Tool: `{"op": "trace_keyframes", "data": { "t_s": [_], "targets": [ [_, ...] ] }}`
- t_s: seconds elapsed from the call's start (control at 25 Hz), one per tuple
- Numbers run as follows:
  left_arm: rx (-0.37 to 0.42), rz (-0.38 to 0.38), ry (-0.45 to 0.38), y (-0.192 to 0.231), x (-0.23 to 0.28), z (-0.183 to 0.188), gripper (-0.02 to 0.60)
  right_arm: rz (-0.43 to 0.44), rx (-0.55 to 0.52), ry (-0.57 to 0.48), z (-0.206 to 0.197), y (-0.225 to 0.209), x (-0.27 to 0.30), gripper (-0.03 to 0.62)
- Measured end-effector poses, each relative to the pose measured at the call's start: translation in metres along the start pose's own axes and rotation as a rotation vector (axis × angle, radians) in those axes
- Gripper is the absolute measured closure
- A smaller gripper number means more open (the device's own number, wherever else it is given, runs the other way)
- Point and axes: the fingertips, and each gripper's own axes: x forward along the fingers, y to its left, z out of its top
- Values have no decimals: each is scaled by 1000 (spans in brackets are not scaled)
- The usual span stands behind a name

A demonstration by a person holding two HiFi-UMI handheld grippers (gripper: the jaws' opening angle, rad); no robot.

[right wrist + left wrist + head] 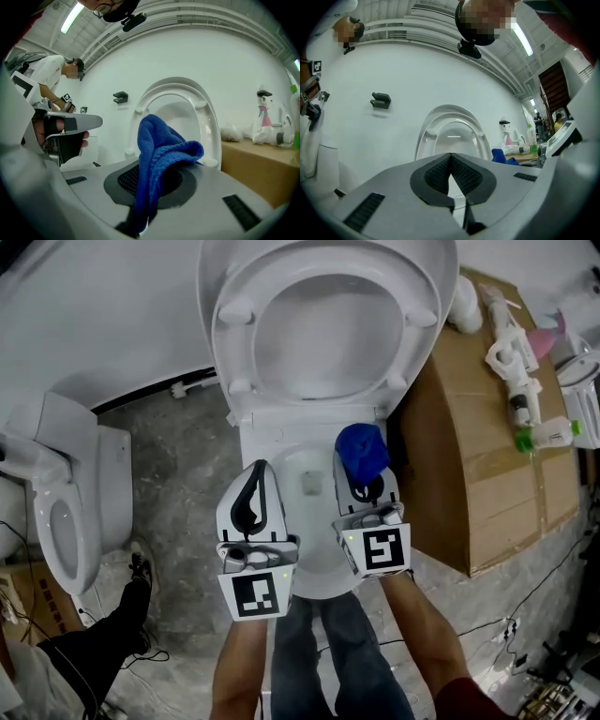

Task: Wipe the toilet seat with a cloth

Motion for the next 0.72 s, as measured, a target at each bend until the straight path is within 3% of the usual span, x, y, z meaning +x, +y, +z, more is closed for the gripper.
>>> {"op": "trace_keyframes", "data": {
  "t_s": [0.32,0.72],
  "targets": [
    [10,3,-4,7,19,-65,566,-19,-4,4,-64,-17,38,534],
    [7,7,28,15,23,-86,566,-101,36,51,-114,-41,92,534]
  ]
}}
